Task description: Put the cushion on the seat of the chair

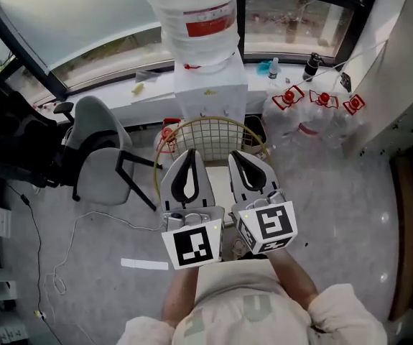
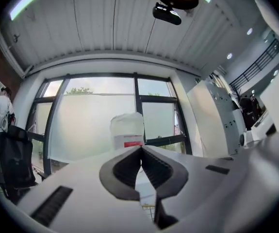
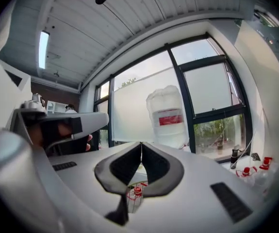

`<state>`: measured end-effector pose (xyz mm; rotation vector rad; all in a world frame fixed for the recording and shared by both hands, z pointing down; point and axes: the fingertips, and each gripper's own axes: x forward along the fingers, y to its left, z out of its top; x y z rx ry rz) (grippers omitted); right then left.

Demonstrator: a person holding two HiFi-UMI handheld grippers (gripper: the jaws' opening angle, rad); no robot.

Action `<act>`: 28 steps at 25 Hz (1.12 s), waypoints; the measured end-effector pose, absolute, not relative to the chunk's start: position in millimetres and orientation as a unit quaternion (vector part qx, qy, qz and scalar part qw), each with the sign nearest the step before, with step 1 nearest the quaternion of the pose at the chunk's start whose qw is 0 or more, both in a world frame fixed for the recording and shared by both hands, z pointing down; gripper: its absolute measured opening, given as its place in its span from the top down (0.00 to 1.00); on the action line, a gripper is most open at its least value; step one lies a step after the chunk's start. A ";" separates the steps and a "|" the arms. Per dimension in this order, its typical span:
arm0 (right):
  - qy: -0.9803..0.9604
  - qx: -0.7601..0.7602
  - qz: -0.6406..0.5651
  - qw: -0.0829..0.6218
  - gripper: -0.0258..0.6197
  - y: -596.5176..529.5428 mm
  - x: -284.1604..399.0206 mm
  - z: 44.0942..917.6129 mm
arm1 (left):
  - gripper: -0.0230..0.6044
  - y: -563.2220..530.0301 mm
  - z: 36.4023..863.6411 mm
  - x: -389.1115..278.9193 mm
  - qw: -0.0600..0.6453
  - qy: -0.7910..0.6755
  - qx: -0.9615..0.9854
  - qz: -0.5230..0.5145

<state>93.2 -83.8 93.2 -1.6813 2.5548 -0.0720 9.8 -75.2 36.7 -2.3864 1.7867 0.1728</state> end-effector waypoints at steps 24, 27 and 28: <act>0.812 -0.575 0.054 0.086 0.93 -45.2 141.5 30.1 | 0.94 -40.4 -17.2 62.3 0.145 0.559 -0.813 0.078; 0.813 -0.573 0.054 0.088 0.93 -46.6 145.2 27.8 | 0.94 -41.4 -20.3 65.3 0.143 0.560 -0.812 0.082; 0.814 -0.572 0.054 0.089 0.93 -47.0 146.6 27.4 | 0.94 -41.5 -21.1 66.4 0.143 0.560 -0.812 0.083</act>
